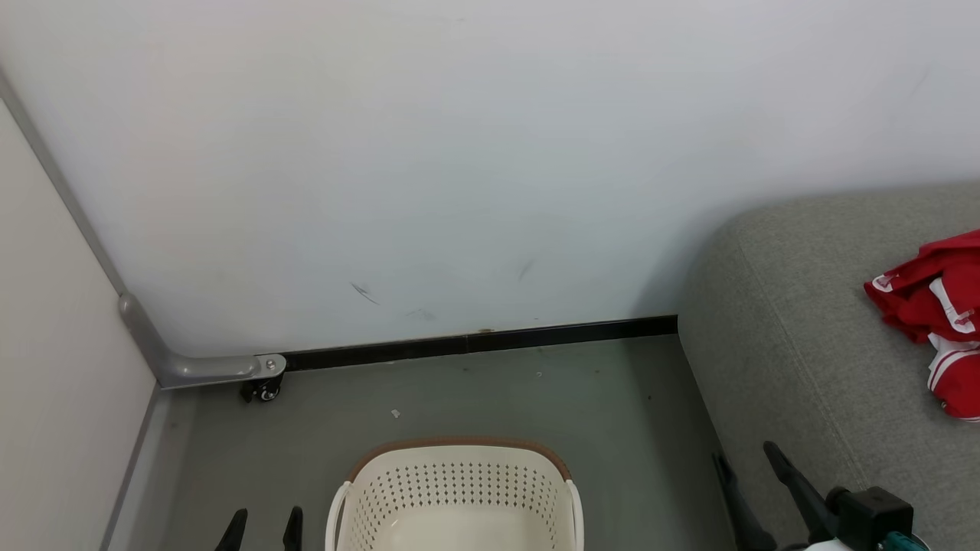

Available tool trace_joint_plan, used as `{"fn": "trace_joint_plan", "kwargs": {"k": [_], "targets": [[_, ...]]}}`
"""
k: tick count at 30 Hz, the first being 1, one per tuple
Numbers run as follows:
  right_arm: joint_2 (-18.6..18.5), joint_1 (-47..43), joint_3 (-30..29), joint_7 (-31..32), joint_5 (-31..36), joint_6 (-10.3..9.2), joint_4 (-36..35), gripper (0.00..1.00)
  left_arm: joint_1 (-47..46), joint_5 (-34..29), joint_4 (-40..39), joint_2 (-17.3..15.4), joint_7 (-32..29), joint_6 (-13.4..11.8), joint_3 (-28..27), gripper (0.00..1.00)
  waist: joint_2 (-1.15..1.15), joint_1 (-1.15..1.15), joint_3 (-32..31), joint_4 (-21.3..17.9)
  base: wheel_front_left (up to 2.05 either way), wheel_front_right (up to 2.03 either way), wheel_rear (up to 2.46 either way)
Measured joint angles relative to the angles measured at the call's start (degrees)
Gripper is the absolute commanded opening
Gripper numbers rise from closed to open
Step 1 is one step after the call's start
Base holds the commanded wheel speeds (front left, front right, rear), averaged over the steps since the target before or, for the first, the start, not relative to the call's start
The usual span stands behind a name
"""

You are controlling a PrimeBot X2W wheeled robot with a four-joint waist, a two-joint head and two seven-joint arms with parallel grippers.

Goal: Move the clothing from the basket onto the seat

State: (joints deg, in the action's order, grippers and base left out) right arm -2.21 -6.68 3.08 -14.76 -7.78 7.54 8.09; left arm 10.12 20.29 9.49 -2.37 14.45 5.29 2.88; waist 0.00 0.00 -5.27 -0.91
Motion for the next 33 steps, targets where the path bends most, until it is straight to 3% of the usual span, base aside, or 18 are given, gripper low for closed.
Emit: {"fn": "trace_joint_plan", "kwargs": {"k": [13,14,23,33], "targets": [[0.0,0.0,0.0,0.0,0.0,0.00,0.0,1.00,0.0,1.1,0.1,0.0,0.0,0.4,0.0,1.00,0.00,0.00,-0.3,0.2,0.00,0.00,0.00],[0.0,0.0,0.0,0.0,0.0,0.01,0.0,0.00,0.0,1.3,0.2,0.0,0.0,0.5,0.0,0.00,0.00,0.00,-0.3,0.2,0.00,0.00,0.00],[0.6,-2.0,0.4,0.1,-1.1,0.01,3.1,0.00,0.8,2.6,3.6,1.1,-0.9,0.4,0.2,0.00,0.00,0.00,-0.3,0.2,0.00,0.00,0.00],[0.6,-2.5,1.3,0.2,-9.4,0.01,1.7,0.00,-0.5,10.6,4.9,1.1,-3.4,0.4,-1.1,0.00,0.00,0.00,0.0,0.2,0.00,0.00,0.00]]}}
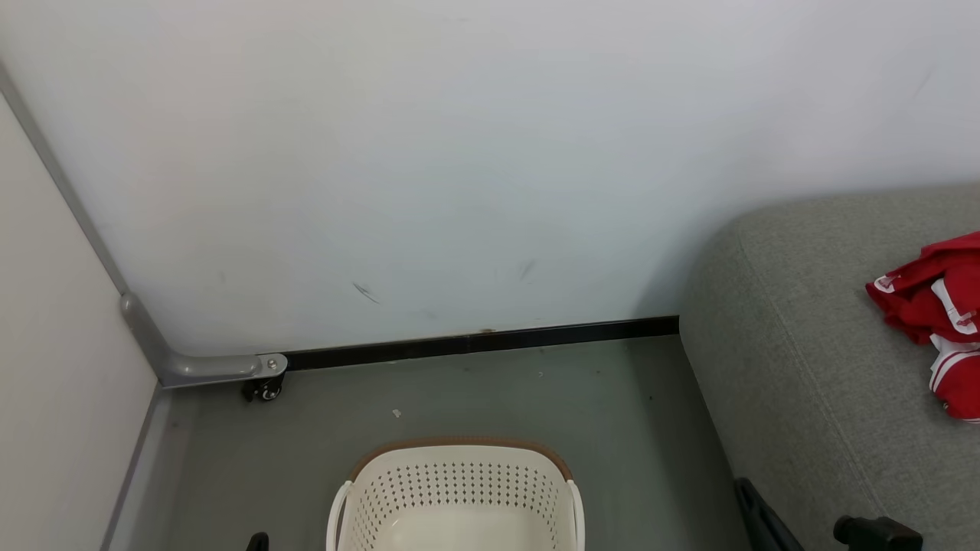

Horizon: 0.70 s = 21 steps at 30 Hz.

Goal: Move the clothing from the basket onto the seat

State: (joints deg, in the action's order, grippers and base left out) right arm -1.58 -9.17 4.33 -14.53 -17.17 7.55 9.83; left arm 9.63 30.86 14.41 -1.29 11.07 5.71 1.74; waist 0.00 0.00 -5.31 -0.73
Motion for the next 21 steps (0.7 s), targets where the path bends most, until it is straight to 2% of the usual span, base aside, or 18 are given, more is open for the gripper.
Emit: {"fn": "trace_joint_plan", "kwargs": {"k": [8,12,13,17,21], "targets": [[0.0,0.2,-1.3,1.8,-9.2,0.00,0.1,0.00,-1.3,5.7,0.4,0.0,-1.9,0.0,-0.5,0.00,0.00,0.12,0.5,0.1,0.00,0.00,0.00],[0.0,0.3,-1.6,2.6,-12.5,0.00,0.1,0.00,-1.9,8.3,0.5,-0.1,-2.8,0.0,-0.9,0.00,0.00,0.30,0.8,0.2,0.00,0.00,0.00],[-0.1,0.5,-1.8,3.0,-14.3,0.00,0.1,0.00,-2.2,9.8,0.4,-0.1,-3.3,0.0,-1.1,0.00,0.00,0.42,0.9,0.2,0.00,0.00,0.00],[-0.5,1.5,-2.0,3.8,-17.8,0.00,0.1,0.00,-2.4,12.5,0.4,-0.1,-4.0,0.0,-1.3,0.00,0.00,0.63,1.0,0.3,0.00,0.00,0.00],[-0.6,1.6,-2.2,4.5,-20.5,0.00,0.2,0.00,-2.8,14.4,0.4,-0.1,-4.5,0.0,-1.6,0.00,0.00,0.78,1.1,0.3,0.00,0.00,0.00]]}}
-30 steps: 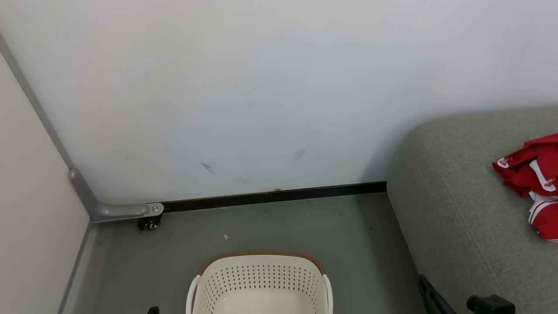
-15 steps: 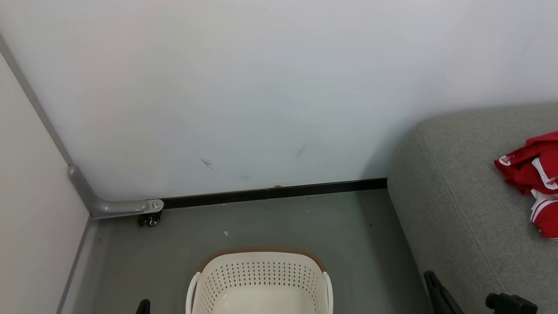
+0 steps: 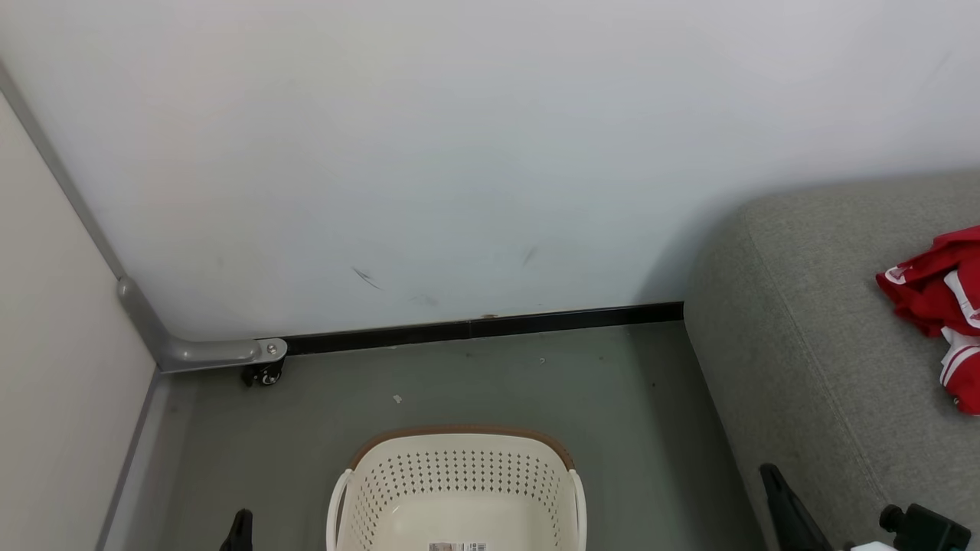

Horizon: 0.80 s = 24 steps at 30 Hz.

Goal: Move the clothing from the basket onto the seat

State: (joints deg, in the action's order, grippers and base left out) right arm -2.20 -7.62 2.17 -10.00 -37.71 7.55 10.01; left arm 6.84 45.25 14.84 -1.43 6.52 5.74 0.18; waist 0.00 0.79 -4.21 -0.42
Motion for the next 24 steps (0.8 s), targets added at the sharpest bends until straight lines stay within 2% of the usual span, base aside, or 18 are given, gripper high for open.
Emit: {"fn": "trace_joint_plan", "kwargs": {"k": [5,12,16,24], "targets": [[-0.3,0.2,-0.4,1.0,-4.5,-0.01,0.2,0.00,-0.7,3.5,-0.1,0.0,-1.2,0.1,-0.4,0.00,0.00,0.16,0.0,0.0,0.00,0.00,0.00],[-0.7,1.8,-1.0,2.3,-11.0,-0.03,0.7,0.00,-1.6,8.6,-0.1,-0.1,-2.5,0.4,-1.0,0.00,0.00,0.21,0.3,0.1,0.00,0.00,0.00],[-1.2,2.3,-1.2,3.0,-14.5,-0.03,1.1,0.00,-2.1,11.2,-0.1,-0.1,-3.2,0.5,-1.3,0.00,0.00,0.09,0.5,0.1,0.00,0.00,0.00],[-1.6,3.6,-1.5,4.2,-21.7,-0.05,1.8,0.00,-3.5,17.0,0.1,-0.2,-4.8,0.5,-1.7,0.00,0.00,-0.31,1.2,0.2,0.00,0.00,0.00]]}}
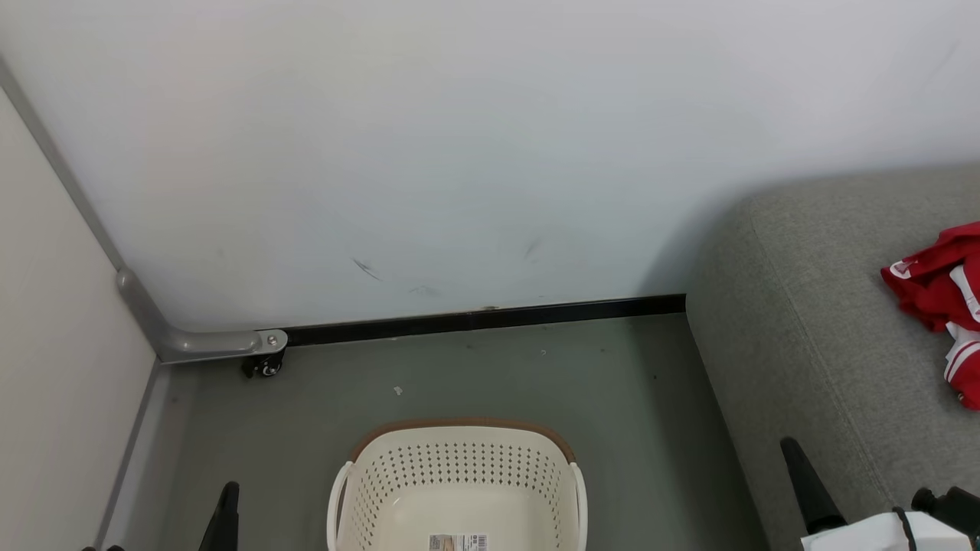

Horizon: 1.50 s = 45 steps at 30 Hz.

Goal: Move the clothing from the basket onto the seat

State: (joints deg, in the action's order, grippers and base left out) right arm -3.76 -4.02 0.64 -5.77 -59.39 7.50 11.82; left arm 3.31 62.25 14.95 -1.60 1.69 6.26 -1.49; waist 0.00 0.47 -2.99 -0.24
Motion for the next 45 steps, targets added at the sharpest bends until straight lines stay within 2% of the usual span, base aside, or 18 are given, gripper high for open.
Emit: {"fn": "trace_joint_plan", "kwargs": {"k": [5,12,41,45], "targets": [[-0.3,1.0,-0.2,1.1,-4.4,0.00,0.2,0.00,-0.7,3.5,0.1,-0.1,-1.0,0.0,-0.5,0.00,0.00,-0.23,0.5,0.0,0.00,0.00,0.00],[-0.5,1.7,-0.5,2.2,-10.7,-0.01,1.2,0.00,-2.0,8.2,0.3,-0.1,-2.3,0.0,-1.0,0.00,0.00,-0.37,1.2,0.1,0.00,0.00,0.00],[-1.9,6.2,-2.2,6.9,-36.2,-0.01,2.6,0.00,-6.8,28.7,0.7,-0.2,-7.9,0.6,-3.3,0.00,0.00,-0.43,3.1,0.3,0.00,0.00,0.00],[-2.0,7.0,-2.4,7.0,-36.9,-0.01,2.8,0.00,-7.0,29.2,0.8,-0.2,-8.2,0.8,-3.4,0.00,0.00,-0.44,3.1,0.3,0.00,0.00,0.00]]}}
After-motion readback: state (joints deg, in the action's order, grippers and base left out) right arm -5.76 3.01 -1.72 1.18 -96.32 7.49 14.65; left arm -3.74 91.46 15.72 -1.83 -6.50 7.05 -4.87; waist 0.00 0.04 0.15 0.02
